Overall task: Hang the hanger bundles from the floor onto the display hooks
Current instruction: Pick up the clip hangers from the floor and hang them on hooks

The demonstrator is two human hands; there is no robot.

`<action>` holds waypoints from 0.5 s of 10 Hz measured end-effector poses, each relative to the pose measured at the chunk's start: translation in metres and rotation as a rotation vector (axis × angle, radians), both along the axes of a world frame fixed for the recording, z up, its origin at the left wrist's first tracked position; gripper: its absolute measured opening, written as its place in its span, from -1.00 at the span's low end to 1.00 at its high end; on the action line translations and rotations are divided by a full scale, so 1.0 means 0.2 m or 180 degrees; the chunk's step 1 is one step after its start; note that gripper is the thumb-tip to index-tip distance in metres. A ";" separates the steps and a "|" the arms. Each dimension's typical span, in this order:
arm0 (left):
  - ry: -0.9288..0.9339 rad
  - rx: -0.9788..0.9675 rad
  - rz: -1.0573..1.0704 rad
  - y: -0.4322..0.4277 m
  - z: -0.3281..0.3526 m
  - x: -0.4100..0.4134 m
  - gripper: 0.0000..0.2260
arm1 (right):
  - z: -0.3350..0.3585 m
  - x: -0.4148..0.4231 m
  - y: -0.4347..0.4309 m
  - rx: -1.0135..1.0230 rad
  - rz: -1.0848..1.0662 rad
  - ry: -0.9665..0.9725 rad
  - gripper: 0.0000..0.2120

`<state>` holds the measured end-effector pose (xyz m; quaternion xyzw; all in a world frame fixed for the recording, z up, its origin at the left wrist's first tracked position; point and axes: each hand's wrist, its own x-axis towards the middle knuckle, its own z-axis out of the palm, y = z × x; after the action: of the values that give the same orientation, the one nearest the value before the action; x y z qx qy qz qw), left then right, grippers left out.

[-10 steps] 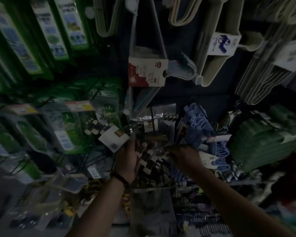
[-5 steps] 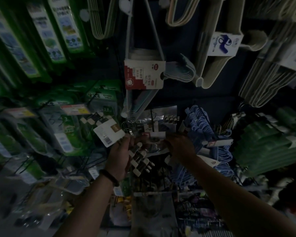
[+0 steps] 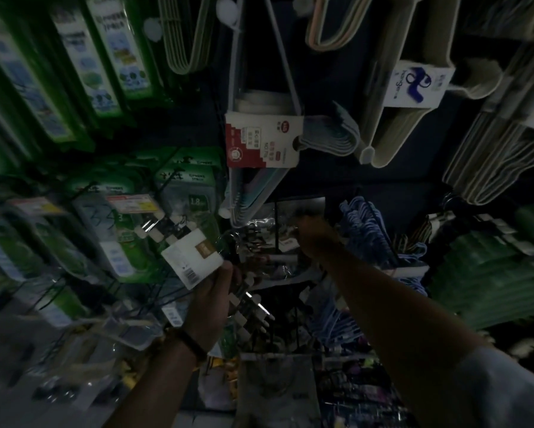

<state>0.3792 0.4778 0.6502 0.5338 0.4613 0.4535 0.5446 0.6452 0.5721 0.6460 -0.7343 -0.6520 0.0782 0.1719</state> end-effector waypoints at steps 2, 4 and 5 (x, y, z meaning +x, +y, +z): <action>0.0384 0.0166 -0.0163 -0.03 -0.04 -0.05 -0.63 | 0.07 -0.01 -0.23 0.0918 -0.0230 0.0859 -0.73; 0.1514 0.0119 -0.0192 -0.07 -0.19 -0.14 -0.77 | 0.04 -0.14 -0.68 0.1973 -0.0481 0.2045 -0.86; 0.1947 0.0241 -0.0541 -0.10 -0.31 -0.22 -0.77 | 0.06 -0.28 -0.84 0.2239 0.0117 0.2186 -0.85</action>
<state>0.3351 0.4572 0.5875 0.7019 0.5402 0.2416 0.3963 0.5883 0.4033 0.6571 -0.5519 -0.5574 0.0939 0.6131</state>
